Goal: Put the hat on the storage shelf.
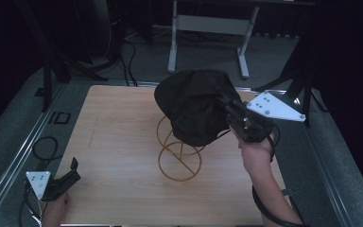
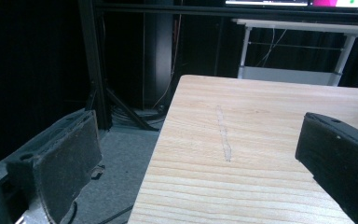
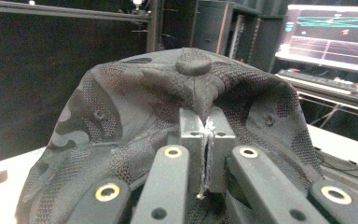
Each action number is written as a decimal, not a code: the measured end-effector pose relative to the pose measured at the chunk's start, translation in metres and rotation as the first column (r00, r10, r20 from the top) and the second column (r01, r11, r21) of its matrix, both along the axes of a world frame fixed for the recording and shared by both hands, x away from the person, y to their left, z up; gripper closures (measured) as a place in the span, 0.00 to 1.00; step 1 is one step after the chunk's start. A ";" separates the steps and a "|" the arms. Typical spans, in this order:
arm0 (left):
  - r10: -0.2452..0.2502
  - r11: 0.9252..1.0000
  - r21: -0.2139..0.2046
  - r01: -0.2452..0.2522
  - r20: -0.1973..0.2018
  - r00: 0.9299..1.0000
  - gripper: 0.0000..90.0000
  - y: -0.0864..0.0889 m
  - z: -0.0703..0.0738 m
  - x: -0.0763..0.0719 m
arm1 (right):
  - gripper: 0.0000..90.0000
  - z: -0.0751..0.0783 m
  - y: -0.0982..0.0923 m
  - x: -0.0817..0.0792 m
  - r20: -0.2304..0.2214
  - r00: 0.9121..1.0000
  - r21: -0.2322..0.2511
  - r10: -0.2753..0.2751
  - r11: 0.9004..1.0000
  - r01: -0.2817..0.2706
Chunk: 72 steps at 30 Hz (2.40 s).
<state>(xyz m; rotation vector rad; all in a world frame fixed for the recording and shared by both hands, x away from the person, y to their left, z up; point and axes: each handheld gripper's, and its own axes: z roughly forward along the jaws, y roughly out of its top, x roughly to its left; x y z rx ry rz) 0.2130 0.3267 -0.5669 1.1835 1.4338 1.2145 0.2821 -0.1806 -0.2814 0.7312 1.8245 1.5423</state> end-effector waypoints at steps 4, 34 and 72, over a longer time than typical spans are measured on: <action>-0.001 1.000 -0.002 0.001 0.001 1.000 0.01 0.000 0.000 0.000 | 0.98 -0.001 0.009 -0.001 -0.006 1.000 -0.004 0.026 1.000 -0.026; -0.007 1.000 -0.004 0.007 0.001 1.000 0.01 0.000 0.000 0.000 | 0.98 -0.056 0.032 0.010 -0.139 0.988 -0.048 0.069 0.996 -0.077; -0.013 1.000 -0.009 0.013 -0.001 1.000 0.01 0.001 0.000 -0.001 | 0.72 -0.089 0.026 0.021 -0.238 0.968 -0.025 0.079 0.996 -0.087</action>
